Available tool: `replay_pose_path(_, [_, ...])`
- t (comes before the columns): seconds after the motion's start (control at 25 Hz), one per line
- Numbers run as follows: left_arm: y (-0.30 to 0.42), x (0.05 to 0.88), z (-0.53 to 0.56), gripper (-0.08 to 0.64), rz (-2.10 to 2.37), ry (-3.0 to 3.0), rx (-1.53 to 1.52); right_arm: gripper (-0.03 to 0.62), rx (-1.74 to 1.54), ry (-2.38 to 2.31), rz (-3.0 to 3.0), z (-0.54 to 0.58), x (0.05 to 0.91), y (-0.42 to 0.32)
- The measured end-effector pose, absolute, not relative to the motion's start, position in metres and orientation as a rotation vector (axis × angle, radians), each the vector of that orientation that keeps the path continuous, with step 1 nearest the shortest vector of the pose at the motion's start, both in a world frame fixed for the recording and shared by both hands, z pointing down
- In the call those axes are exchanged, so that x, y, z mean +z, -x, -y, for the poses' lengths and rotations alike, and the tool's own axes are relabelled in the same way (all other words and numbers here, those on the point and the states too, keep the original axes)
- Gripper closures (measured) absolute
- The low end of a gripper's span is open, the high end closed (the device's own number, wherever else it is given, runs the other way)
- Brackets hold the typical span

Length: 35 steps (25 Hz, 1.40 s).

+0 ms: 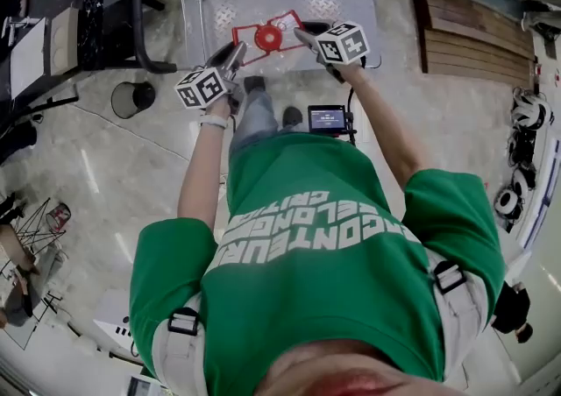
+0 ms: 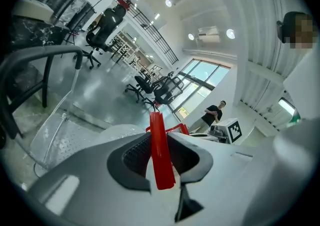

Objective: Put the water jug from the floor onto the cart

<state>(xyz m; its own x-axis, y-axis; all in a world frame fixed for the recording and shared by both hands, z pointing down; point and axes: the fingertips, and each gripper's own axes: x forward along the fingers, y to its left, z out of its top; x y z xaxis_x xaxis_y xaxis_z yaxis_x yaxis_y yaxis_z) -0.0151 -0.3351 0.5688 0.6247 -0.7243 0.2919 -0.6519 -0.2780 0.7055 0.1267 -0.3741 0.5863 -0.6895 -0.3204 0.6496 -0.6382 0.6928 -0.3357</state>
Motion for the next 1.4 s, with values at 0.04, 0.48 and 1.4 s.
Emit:
replay_pose_path(0.04, [0.015,0.574,0.345,0.454,1.061,-2.001,-0.096,0.52,0.765,-0.745,2.325,0.381,0.592,-0.127])
replay_pose_path(0.48, [0.009,0.676,0.421,0.456,0.863,-1.89,0.073,0.52,0.95,-0.88,2.111,0.438,0.683,-0.134])
replay_pose_path(1.4, [0.027,0.811,0.475,0.459,0.809,-1.79,0.413,0.523,1.17,-1.023,1.783,0.468,0.817,-0.132])
